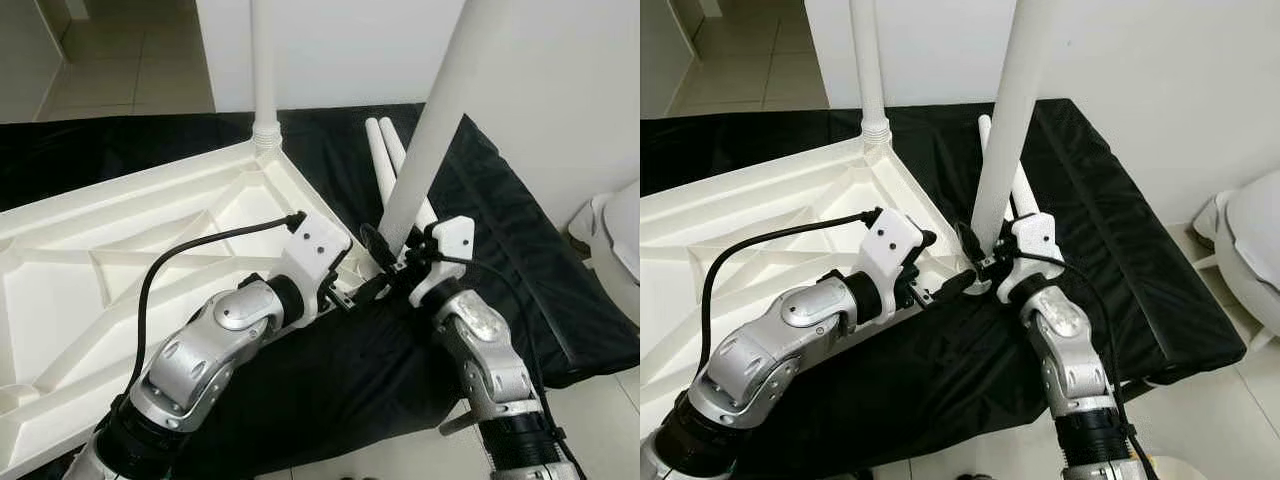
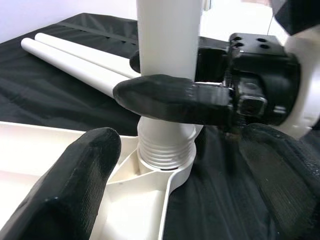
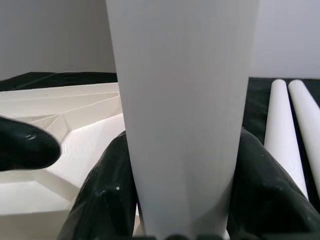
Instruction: Building children table
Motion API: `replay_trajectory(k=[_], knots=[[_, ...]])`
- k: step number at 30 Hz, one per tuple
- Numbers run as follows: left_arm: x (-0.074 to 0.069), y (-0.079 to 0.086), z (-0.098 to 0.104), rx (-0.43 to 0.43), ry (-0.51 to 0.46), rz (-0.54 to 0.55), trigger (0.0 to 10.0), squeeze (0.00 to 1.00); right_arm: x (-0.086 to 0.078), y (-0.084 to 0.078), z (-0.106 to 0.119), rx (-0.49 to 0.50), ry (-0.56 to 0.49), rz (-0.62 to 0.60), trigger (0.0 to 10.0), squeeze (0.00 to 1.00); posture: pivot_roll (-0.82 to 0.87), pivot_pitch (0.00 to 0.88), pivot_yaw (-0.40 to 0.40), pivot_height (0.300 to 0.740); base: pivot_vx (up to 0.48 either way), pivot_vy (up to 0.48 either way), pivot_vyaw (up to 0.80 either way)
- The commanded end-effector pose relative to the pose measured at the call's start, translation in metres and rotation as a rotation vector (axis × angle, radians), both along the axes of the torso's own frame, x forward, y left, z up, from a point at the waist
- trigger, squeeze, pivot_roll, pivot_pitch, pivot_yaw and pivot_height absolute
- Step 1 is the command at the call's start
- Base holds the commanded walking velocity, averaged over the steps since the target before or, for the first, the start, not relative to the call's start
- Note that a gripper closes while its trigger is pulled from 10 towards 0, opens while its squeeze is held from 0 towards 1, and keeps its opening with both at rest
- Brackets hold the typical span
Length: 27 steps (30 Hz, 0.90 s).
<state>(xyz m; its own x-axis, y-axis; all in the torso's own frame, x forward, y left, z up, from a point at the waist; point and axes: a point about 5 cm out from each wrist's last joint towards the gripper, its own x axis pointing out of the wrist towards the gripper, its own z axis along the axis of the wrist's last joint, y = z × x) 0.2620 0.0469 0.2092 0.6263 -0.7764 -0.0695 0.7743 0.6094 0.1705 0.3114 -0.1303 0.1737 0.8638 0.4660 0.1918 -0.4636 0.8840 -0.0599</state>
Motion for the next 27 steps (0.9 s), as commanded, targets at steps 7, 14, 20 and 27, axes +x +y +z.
replay_trajectory(k=[7, 14, 20, 27], knots=[[-0.004, -0.002, 0.001, 0.002, 0.012, -0.057, 10.0, 0.00, 0.000, -0.012, -0.044, -0.022, 0.225, -0.062, 10.0, 0.00, 0.02, 0.149, -0.024, 0.740, 0.000, 0.000, 0.00], [-0.004, -0.001, 0.001, 0.001, 0.009, -0.055, 10.0, 0.00, -0.008, -0.011, -0.043, -0.060, 0.141, -0.045, 10.0, 0.00, 0.02, 0.148, -0.023, 0.740, 0.000, 0.000, 0.00], [-0.004, -0.001, 0.002, 0.002, 0.007, -0.055, 10.0, 0.00, -0.019, -0.011, -0.046, -0.034, 0.109, -0.035, 10.0, 0.00, 0.02, 0.147, -0.023, 0.740, 0.000, 0.000, 0.00], [-0.003, -0.003, 0.002, 0.002, 0.009, -0.061, 10.0, 0.00, -0.021, -0.010, -0.042, -0.065, 0.059, -0.035, 10.0, 0.00, 0.01, 0.137, -0.022, 0.740, 0.000, 0.000, 0.00]])
